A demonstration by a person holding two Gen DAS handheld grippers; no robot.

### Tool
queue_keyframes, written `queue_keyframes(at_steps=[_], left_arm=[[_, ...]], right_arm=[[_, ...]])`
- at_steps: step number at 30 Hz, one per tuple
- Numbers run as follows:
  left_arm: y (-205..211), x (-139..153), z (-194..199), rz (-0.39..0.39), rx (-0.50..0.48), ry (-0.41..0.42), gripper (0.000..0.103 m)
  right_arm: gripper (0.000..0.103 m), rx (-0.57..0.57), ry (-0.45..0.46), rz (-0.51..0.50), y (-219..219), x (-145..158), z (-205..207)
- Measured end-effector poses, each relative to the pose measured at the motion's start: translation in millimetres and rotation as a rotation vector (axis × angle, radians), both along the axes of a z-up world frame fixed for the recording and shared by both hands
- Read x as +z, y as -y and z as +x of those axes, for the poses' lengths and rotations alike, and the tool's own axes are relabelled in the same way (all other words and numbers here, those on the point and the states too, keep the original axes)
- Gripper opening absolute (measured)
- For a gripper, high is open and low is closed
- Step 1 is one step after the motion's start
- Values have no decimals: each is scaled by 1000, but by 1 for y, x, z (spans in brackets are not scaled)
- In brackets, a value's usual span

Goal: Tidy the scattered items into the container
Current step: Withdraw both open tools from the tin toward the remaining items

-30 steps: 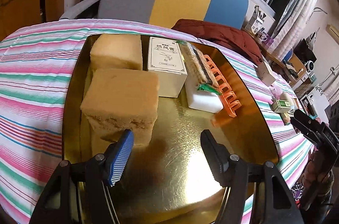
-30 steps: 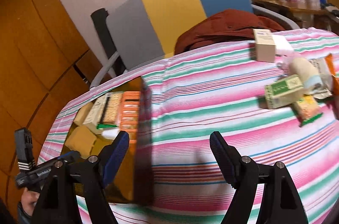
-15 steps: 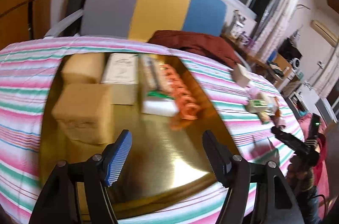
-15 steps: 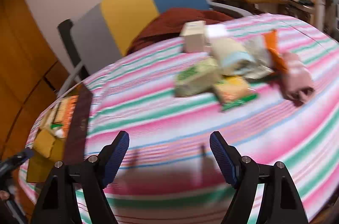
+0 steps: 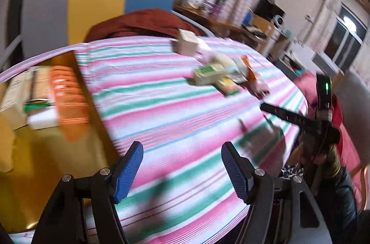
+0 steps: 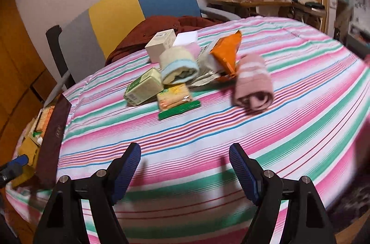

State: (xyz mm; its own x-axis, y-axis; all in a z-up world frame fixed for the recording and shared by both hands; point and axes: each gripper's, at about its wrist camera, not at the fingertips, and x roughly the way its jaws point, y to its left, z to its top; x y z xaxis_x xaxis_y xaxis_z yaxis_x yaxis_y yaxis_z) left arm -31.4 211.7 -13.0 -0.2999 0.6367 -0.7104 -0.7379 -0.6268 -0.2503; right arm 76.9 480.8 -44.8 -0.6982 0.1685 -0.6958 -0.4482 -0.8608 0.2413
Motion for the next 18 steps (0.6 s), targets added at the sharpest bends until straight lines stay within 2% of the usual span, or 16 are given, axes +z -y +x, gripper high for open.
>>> queue_keyframes(at_steps=[7,12,15,18], left_arm=[[-50,-26,24,-73,-90,-45,72],[-61,-42,26,-105,-103,-50,72],[-61,-48,26,-100,-102,-55,72],[-60,-49,27,-92,-112,-59,77]], right_arm=[[83,-20,33,-49,-24,4,9],[83,-21,51,-41,-46,23,12],[83,-3,97,10,-59,41,5],[82,50,156,112,-67,52,-7]])
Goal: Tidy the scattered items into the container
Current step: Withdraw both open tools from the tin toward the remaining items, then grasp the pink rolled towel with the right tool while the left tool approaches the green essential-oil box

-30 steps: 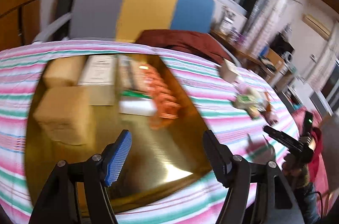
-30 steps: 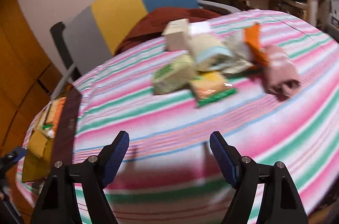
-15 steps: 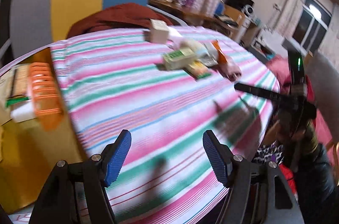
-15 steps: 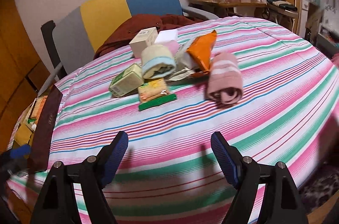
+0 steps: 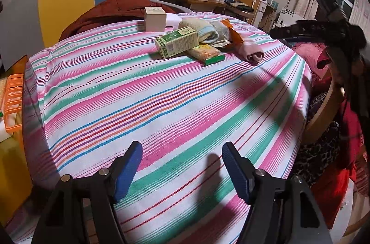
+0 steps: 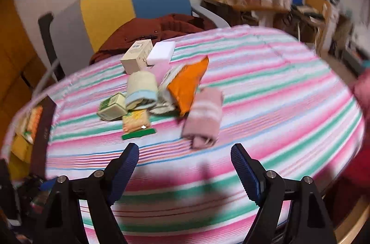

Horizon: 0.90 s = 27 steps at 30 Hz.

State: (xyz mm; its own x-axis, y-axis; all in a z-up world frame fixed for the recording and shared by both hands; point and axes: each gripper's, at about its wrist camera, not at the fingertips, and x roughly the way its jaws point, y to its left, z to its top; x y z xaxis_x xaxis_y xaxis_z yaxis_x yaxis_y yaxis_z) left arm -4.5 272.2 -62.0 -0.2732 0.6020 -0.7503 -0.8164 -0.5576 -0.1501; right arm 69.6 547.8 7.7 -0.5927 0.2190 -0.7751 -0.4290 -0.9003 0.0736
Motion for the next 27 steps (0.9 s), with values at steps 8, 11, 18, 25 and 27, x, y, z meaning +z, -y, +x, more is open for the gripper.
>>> queue_keyframes(at_steps=[8,11,18,25,27], left_arm=[[-3,-5,8,11,-15,-47,82],[-2,-6,9,18,-16,-54,84],[-1,-8,10,46,2,-54,86],[-4,-9,17,34,17,-99,87],[-6,-8,16,24,25,-92,87]], right_arm=[[64,101,176,58,-24,-10,-43],[61,115,220,27,-34,-21,-58],[61,103,255,-69,-56,-43,-75],[61,126,282,-82,-57,-55,-88],[49,126,294,-66,-57,-58,-90]])
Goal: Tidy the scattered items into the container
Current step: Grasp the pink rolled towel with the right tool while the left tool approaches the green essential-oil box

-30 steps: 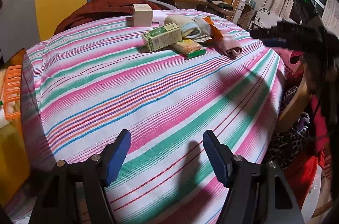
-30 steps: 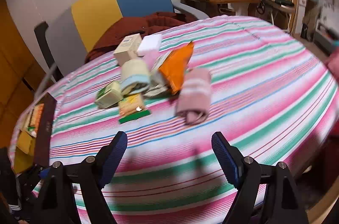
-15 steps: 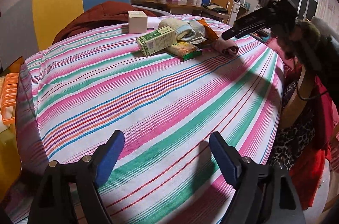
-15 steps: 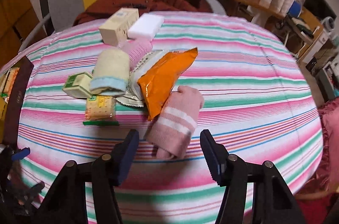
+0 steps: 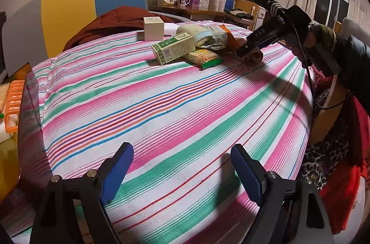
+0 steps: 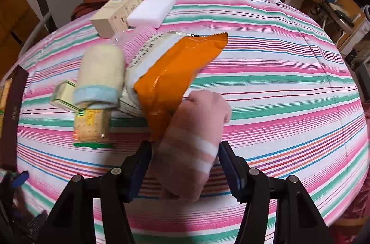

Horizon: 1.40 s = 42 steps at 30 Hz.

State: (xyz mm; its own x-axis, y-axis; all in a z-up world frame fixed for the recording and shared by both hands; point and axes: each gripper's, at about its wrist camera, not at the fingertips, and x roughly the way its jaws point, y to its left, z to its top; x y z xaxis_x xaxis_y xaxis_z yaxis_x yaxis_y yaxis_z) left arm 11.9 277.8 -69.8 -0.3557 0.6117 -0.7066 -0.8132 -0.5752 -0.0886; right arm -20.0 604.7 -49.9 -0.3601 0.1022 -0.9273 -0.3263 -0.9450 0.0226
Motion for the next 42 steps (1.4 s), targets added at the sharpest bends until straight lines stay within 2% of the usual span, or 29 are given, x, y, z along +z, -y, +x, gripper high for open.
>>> queue_keyframes(at_steps=[2,7,15,20,25,28,31,33,36,37,39,42], left_arm=[[-2,3,-5,-6,7,38,87],[-7,13,-35,30,36,213,87],[-49,42,-77,1,28,229,87],[-90,57,-90,-147,-68,27,87],[-118,65,-103,-227,-184,-69,87],[-130,62,-110,-254,-224,-63,87],[-136,59,-117,-211,-245,16,87],[-139,57,-123,-193,-218,61,87],[-142,53,-123,-179,-209,53,87],[-141,49,-126,-173,-198,105,87],[-138,39,-138,-149,-139,259,87],[-131,30,-157,-52,-44,439,88]], right_arm=[[41,0,16,25,0,-3,0],[39,6,29,54,2,-5,2],[40,7,40,69,2,-3,3],[41,4,48,68,-3,-5,-1],[43,7,54,80,-1,-5,0],[43,12,57,87,3,-4,2],[43,17,58,92,3,-4,2],[43,17,58,94,3,-4,3],[44,19,59,99,1,-4,3],[44,19,59,99,1,-4,3],[45,20,60,104,3,-4,3],[47,25,63,123,5,-4,2]])
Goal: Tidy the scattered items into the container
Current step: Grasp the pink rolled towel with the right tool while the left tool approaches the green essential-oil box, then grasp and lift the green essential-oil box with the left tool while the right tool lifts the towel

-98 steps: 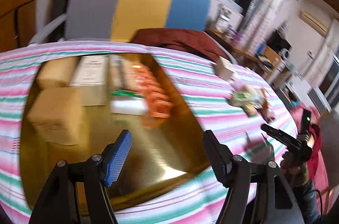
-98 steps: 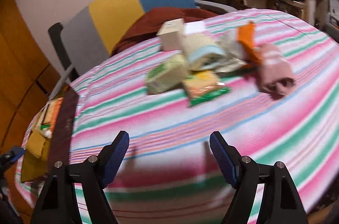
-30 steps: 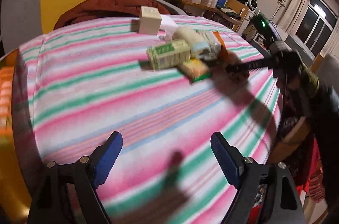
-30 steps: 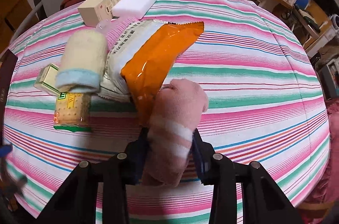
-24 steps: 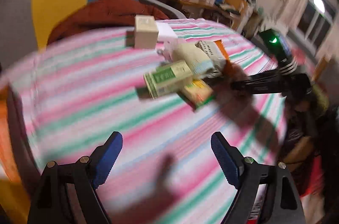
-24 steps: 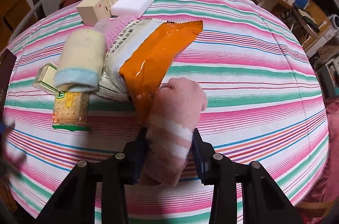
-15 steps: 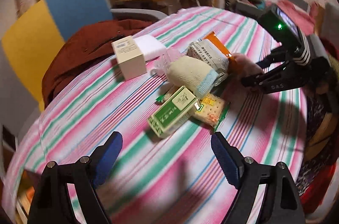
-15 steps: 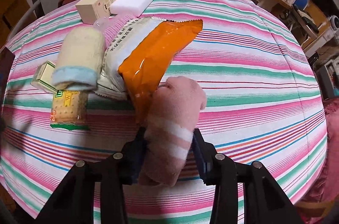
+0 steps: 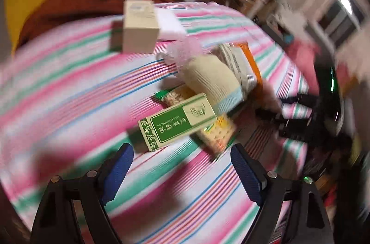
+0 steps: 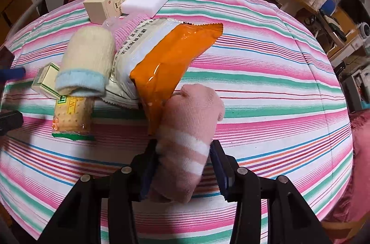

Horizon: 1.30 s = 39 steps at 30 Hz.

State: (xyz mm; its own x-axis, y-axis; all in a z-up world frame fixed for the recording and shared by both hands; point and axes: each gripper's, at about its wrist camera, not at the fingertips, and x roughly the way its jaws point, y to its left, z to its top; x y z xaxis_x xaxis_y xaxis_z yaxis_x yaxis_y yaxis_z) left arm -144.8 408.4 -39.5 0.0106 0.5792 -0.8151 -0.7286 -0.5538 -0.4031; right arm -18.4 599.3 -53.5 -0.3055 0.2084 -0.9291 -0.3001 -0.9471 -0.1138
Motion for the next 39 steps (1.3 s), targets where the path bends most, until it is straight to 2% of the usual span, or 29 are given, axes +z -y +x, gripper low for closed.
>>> queue_keyframes(at_steps=[2,5,8,14,18,22,24,28,33,39], left_arm=[[1,-2,-7,18,61,52,89],[-2,-2,-10,23,114,53,89],[-8,-4,-11,32,135,86,89],[-14,-12,-16,4,194,115,89],[-14,-19,-21,-10,237,168,89],[-19,-22,-19,-18,255,176,89],[-21,-23,-18,-30,258,165,87],[-16,-21,-17,-32,273,106,76],[-6,-19,-13,-30,261,64,76],[17,-18,13,-40,237,11,76]], right_arm=[[48,1,1,7,0,0,-1],[49,0,1,10,1,0,-1],[49,2,1,13,2,0,-1],[51,8,2,28,2,0,-1],[51,12,2,37,2,-1,-3],[51,12,2,38,2,-2,-3],[51,12,2,38,2,-2,-3],[51,10,1,38,2,-2,-3],[51,13,-1,40,2,-3,-3],[51,9,-5,26,0,-3,-2]])
